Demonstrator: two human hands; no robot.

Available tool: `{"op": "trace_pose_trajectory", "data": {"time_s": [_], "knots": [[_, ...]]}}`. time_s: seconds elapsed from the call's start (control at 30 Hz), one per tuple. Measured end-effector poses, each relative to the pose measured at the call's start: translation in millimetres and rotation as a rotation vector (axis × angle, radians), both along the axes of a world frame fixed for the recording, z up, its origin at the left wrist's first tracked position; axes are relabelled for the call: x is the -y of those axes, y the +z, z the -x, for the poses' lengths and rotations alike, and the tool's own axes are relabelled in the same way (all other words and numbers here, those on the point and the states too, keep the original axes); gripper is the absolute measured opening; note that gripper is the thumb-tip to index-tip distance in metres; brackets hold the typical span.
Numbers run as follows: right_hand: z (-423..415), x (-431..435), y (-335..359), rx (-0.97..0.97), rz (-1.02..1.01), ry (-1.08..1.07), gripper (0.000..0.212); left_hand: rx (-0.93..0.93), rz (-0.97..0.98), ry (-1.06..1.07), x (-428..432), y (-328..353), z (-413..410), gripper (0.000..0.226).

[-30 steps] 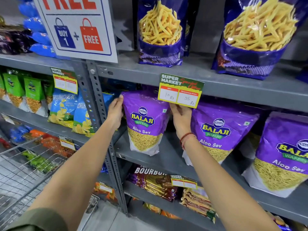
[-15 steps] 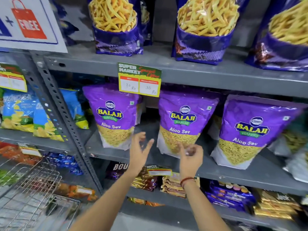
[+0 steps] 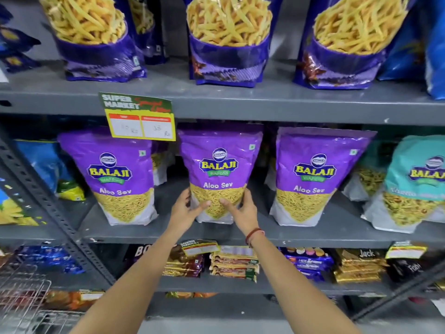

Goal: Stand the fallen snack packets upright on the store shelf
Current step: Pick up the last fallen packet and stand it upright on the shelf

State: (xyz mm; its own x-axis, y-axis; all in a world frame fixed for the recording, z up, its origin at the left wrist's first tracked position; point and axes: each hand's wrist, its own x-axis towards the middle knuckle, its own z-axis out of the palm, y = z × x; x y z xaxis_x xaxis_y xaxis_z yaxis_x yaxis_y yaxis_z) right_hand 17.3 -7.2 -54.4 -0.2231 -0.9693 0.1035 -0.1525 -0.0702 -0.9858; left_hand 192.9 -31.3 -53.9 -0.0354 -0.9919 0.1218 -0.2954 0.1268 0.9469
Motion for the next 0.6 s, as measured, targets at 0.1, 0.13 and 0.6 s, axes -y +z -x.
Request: {"op": "trace_pose_trajectory", "data": {"time_s": [0.1, 0.13, 0.6], "knots": [[9, -1, 3, -0.026, -0.033, 0.070, 0.064, -0.008, 0.015, 0.033, -4, -7, -1, 0.068], [13, -3, 3, -0.022, -0.038, 0.062, 0.064, -0.017, 0.044, 0.106, -9, -11, 2, 0.072], [171, -53, 17, 0.006, 0.019, -0.549, 0.105, 0.154, 0.026, -0.279, -31, -16, 173, 0.074]]}}
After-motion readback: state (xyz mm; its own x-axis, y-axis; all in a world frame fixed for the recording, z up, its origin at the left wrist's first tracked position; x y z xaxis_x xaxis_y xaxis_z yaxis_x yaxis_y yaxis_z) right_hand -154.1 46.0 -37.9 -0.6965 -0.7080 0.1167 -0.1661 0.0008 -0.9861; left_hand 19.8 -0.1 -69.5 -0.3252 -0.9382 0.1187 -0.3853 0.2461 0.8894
